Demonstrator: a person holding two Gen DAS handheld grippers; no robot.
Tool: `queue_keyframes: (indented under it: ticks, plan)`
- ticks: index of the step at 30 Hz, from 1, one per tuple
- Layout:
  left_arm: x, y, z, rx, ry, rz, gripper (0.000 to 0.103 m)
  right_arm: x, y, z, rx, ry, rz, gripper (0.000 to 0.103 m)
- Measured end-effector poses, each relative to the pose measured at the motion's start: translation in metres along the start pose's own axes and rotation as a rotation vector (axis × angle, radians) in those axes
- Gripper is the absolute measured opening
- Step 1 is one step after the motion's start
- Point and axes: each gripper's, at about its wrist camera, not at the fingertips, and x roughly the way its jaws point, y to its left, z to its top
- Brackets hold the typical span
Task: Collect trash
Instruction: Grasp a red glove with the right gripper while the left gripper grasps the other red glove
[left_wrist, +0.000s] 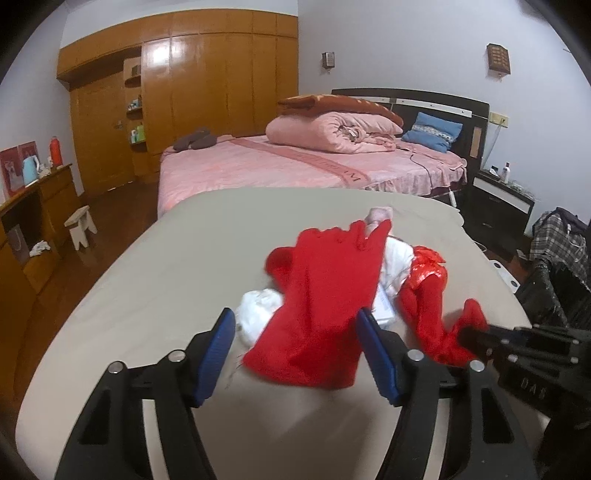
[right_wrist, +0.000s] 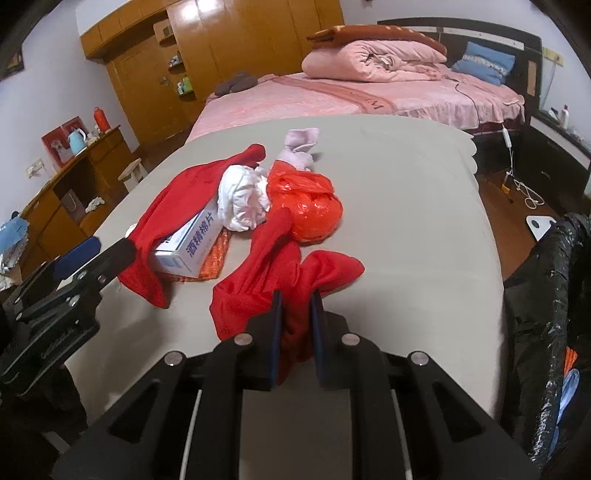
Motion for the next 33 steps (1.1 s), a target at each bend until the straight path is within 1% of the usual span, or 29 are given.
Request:
queue_keyframes:
  ticks: [1, 2, 3, 4, 6, 7, 9, 11, 12, 14, 16, 25, 33]
  plan:
    - [0.002, -0.002, 0.001, 0.000, 0.003, -0.006, 0.062, 0.000, 0.000, 0.000, -0.003, 0.001, 0.000, 0.014]
    - [0.004, -0.004, 0.002, 0.001, 0.006, -0.012, 0.058, 0.001, 0.001, -0.001, -0.008, 0.003, -0.002, 0.014]
    - [0.007, -0.005, 0.004, 0.001, 0.011, -0.020, 0.053, 0.002, 0.000, 0.001, -0.011, 0.006, -0.002, 0.014]
    - [0.009, -0.006, 0.004, 0.002, 0.019, -0.028, 0.050, 0.003, 0.000, 0.001, -0.013, 0.008, -0.002, 0.014]
    - [0.015, -0.007, 0.005, 0.000, 0.041, -0.049, 0.037, 0.003, 0.000, 0.000, -0.012, 0.009, -0.002, 0.014]
    - [0.015, -0.008, 0.006, -0.004, 0.042, -0.061, 0.035, 0.003, -0.001, 0.001, -0.011, 0.009, -0.001, 0.014]
    - [0.016, -0.009, 0.006, -0.007, 0.042, -0.080, 0.024, 0.003, -0.003, 0.002, -0.008, 0.008, -0.001, 0.014]
    - [0.015, -0.010, 0.006, -0.007, 0.038, -0.088, 0.020, 0.001, -0.002, 0.002, -0.008, 0.004, -0.001, 0.014]
    - [0.014, -0.009, 0.006, -0.012, 0.034, -0.089, 0.014, 0.000, -0.002, 0.002, -0.009, 0.000, 0.000, 0.014]
    - [0.013, -0.006, 0.007, -0.031, 0.030, -0.093, 0.007, -0.003, -0.002, 0.003, -0.009, -0.007, 0.007, 0.014]
    - [0.010, -0.004, 0.007, -0.044, 0.026, -0.098, 0.005, -0.005, -0.002, 0.005, -0.006, -0.013, 0.012, 0.014]
    - [-0.019, -0.007, 0.017, -0.057, -0.047, -0.104, 0.005, -0.029, -0.006, 0.018, 0.005, -0.066, 0.039, 0.014]
    - [-0.051, -0.025, 0.036, -0.049, -0.128, -0.161, 0.005, -0.062, -0.010, 0.034, 0.007, -0.142, 0.052, 0.014]
